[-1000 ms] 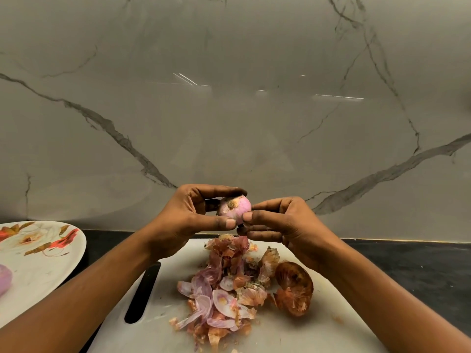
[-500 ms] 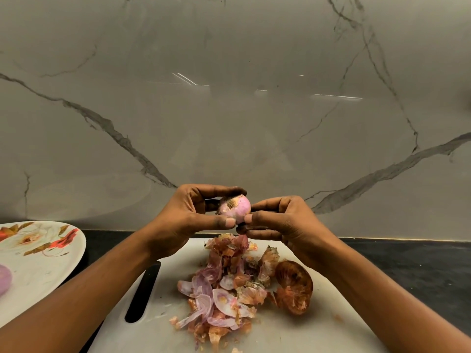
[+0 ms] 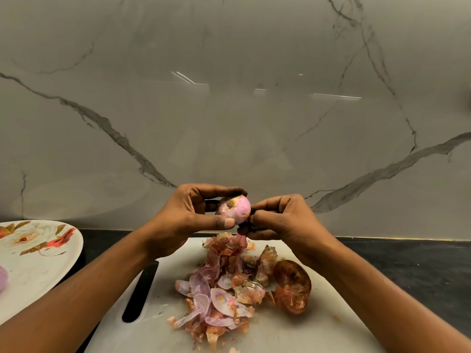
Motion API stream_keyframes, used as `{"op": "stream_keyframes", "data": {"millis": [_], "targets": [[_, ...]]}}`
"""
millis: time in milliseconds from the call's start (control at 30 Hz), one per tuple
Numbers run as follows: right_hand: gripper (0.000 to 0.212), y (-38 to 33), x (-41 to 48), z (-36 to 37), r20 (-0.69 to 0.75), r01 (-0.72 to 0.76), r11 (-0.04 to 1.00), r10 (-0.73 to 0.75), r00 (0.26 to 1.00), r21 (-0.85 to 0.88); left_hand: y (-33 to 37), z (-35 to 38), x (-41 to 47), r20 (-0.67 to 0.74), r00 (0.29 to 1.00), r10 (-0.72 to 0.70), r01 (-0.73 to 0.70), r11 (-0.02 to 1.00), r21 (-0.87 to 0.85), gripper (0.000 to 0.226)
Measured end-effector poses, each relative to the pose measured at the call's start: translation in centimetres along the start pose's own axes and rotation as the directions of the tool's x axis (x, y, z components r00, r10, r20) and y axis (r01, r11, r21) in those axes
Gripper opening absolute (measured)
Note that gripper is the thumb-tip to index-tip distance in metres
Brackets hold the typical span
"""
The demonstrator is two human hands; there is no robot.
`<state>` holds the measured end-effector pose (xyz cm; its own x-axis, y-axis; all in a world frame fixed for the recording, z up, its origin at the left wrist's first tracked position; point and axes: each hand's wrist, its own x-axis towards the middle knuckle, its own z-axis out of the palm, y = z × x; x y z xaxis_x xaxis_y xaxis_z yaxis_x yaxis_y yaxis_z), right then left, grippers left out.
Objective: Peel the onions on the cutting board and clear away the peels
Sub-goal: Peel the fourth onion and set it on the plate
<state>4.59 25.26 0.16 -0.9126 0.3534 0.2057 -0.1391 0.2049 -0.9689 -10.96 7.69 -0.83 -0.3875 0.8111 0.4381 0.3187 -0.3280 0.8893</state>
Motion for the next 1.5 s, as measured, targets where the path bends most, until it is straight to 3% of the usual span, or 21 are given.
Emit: {"op": "stream_keyframes", "data": {"millis": [200, 433, 733, 933, 1100, 1367, 1500], "targets": [[0.016, -0.24, -0.09, 0.10, 0.065, -0.056, 0.997, 0.053, 0.997, 0.044, -0.08, -0.20, -0.07, -0.019, 1.000, -0.007, 0.008, 0.997, 0.071, 0.061], [0.014, 0.07, -0.10, 0.27, 0.006, -0.028, 0.999, 0.029, 1.000, -0.018, -0.30, -0.04, -0.02, -0.007, 1.000, 0.005, -0.004, 0.994, 0.112, 0.060], [0.012, 0.00, 0.01, 0.15, -0.002, -0.002, 1.000, 0.002, 1.000, 0.002, -0.24, -0.26, 0.06, -0.011, 1.000, -0.007, 0.007, 1.000, 0.000, 0.058], [0.014, -0.14, 0.11, -0.13, 0.009, -0.050, 0.998, 0.050, 0.999, 0.026, -0.34, -0.22, 0.08, -0.037, 0.998, -0.042, 0.042, 0.999, 0.014, 0.059], [0.019, -0.13, 0.10, -0.33, -0.019, 0.037, 0.989, -0.041, 0.999, -0.144, -0.28, -0.23, 0.24, -0.126, 0.992, -0.019, 0.029, 0.997, 0.073, 0.060], [0.011, 0.61, 0.08, -0.09, -0.034, 0.193, 0.873, -0.232, 0.972, -0.447, 0.07, 0.05, 0.04, -0.127, 0.992, -0.016, 0.039, 0.982, 0.187, 0.058], [0.005, 0.40, 0.01, -0.22, -0.036, 0.205, 0.844, -0.256, 0.966, -0.496, 0.26, 0.12, -0.09, -0.115, 0.993, -0.026, 0.049, 0.978, 0.201, 0.055]]}}
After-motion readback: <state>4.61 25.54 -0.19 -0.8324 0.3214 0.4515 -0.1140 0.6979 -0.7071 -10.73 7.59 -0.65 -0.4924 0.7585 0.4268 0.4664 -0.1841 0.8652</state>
